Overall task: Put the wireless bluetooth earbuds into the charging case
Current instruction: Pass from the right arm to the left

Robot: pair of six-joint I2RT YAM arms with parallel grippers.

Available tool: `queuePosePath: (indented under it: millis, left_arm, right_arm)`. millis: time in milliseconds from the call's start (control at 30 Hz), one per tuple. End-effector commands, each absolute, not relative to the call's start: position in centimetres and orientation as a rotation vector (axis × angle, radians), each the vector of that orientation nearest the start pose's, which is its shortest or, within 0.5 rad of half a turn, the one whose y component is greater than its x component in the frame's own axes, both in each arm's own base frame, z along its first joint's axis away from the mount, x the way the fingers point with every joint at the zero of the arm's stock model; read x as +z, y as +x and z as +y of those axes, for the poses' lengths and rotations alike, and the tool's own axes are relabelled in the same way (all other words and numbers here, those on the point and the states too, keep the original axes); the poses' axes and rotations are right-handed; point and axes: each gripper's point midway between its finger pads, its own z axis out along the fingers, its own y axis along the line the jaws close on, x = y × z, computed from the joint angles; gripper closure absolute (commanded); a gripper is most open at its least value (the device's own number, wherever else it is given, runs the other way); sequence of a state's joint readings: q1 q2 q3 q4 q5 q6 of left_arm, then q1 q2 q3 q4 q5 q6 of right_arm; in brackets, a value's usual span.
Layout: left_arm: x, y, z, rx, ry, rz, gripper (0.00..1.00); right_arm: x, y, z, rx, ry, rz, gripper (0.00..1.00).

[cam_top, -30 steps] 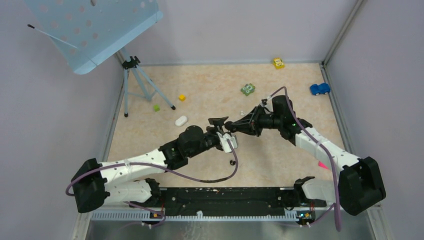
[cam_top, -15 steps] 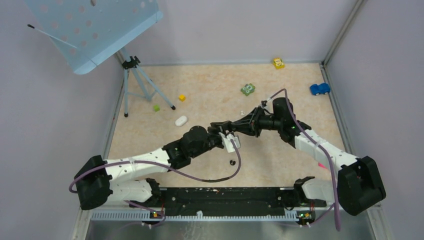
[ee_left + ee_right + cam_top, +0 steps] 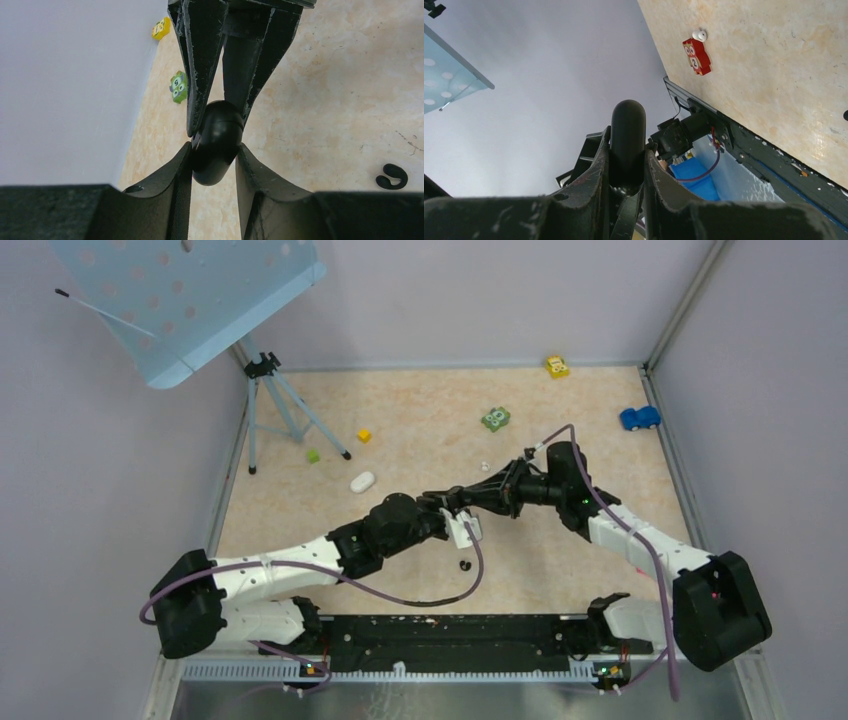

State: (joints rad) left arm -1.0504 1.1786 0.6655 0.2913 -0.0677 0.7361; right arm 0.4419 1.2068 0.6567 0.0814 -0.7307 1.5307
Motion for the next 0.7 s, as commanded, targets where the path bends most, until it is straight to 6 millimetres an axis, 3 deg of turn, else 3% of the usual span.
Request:
queuePosePath:
  millis: [0, 67, 200, 267, 433, 567, 667]
  left_arm:
    - [22.9, 23.3, -32.7, -0.195, 1.295, 1.146, 0.92]
    - [23.0, 23.1, -32.7, -0.21, 1.297, 1.152, 1.0]
    - [23.2, 22.3, -32.6, -0.282, 1.273, 1.196, 1.0]
    - [22.8, 21.9, -32.4, -0.294, 1.293, 1.204, 1.0]
    - [23.1, 22.2, -32.0, -0.321, 1.235, 1.304, 1.0]
    - [23.4, 22.7, -31.7, -0.347, 1.181, 1.404, 1.0]
    - [23.4, 22.8, -32.1, -0.476, 1.169, 1.534, 1.0]
  right_arm:
    - [22.1, 22.5, 27.6, 1.914, 0.695, 2.338, 0.91]
    - [22.2, 22.6, 27.6, 1.915, 0.675, 2.332, 0.73]
    - [22.8, 22.9, 27.5, 1.896, 0.648, 2.316, 0.46]
    - [23.0, 23.0, 27.3, 1.899, 0.638, 2.311, 0.37]
    - [23.5, 23.7, 25.6, 1.889, 0.61, 2.298, 0.34]
    - [23.2, 24.6, 23.0, 1.759, 0.619, 2.3, 0.33]
    - [23.0, 25.1, 21.5, 1.612, 0.576, 2.314, 0.33]
